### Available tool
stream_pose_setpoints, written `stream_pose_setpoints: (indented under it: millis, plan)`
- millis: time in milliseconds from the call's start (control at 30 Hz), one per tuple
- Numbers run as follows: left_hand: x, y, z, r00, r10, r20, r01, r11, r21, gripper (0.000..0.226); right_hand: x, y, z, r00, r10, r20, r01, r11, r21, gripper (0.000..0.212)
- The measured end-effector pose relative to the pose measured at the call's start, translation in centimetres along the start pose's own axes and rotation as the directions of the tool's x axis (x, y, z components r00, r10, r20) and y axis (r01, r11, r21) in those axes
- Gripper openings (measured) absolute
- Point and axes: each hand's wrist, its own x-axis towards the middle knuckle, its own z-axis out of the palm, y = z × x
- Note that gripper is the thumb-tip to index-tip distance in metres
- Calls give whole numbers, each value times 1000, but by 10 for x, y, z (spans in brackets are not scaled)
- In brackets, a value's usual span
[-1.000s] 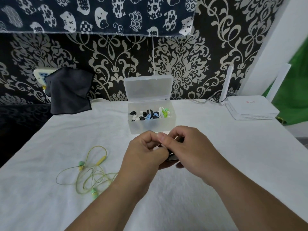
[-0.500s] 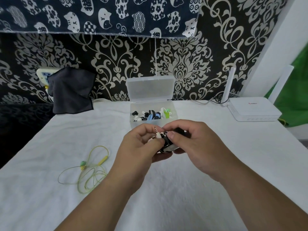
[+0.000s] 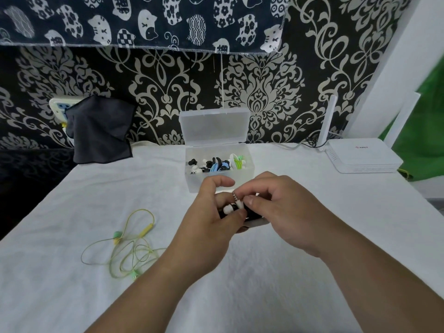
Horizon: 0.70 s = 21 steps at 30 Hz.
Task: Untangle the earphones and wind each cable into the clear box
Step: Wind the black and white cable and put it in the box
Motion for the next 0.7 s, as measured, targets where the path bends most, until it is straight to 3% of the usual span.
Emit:
stream_pose_setpoints:
  millis: [300, 433, 600, 700]
  plan:
    - [1, -2, 6, 998, -2, -70, -1, 999, -33, 28, -2, -7, 9, 997, -28, -75, 16, 987, -159, 25]
    - [2, -3, 5, 986, -38, -165, 22, 995, -93, 24, -2, -6, 11, 997, -13, -75, 2, 990, -144, 18]
    - [7, -5, 2, 936, -151, -319, 77, 969, -234, 25, -3, 1, 13, 996, 59, -61, -64, 994, -84, 30]
    - [6, -7, 5, 925, -232, -300, 150, 951, -272, 23, 2, 8, 17, 983, 125, -136, -130, 991, -28, 34]
